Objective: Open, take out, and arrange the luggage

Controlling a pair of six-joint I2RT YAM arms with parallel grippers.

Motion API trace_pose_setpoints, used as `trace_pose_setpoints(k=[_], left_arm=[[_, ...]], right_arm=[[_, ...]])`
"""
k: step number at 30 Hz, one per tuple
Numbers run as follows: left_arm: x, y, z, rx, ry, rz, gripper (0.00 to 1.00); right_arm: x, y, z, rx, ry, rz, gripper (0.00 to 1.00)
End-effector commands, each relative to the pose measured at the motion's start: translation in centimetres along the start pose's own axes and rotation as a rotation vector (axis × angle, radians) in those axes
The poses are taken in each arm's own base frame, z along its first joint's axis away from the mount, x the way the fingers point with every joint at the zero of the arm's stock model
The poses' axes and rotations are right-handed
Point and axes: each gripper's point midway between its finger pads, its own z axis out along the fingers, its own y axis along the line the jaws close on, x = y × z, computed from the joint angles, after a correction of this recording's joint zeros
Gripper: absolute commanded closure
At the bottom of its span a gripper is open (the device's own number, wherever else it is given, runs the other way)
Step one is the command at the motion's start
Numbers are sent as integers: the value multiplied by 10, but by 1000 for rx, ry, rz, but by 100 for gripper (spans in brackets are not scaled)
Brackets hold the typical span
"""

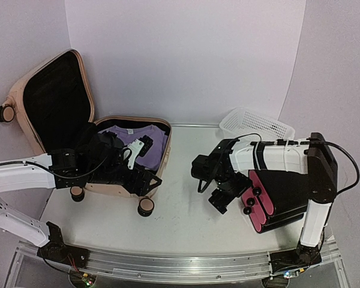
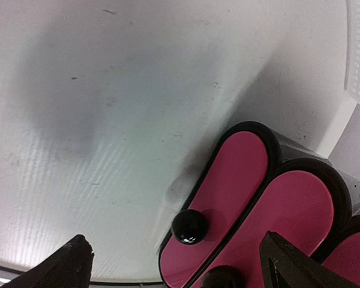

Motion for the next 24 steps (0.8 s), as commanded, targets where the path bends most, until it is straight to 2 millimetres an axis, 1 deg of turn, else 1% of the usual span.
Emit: trace_pose_setpoints(k=[1, 7, 12, 17, 19, 20, 23, 24], left_arm=[[-23, -4, -17, 14, -83, -13, 18], [-24, -7, -13, 25, -74, -9, 18], [-24, -10, -9, 37, -64, -8, 18], [-25, -9, -13, 39, -73, -15, 18], [-23, -8, -14, 36, -74, -17, 18], [-23, -8, -14, 35, -76, -17, 18], [-23, -7, -15, 30, -76, -15, 18], [-23, -7, -15, 30, -77, -16, 18]], right_arm=[[10, -31, 13, 116, 28, 69, 2], [24, -68, 21, 162, 56, 200, 2], [23, -81, 22, 184, 53, 237, 2], [20, -92, 19, 193, 38, 252, 2], [12, -91, 12, 172, 14, 246, 2], [3, -88, 5, 131, -12, 243, 2], [-28, -65, -17, -34, -120, 163, 2], [-42, -59, -27, -83, -173, 133, 2]])
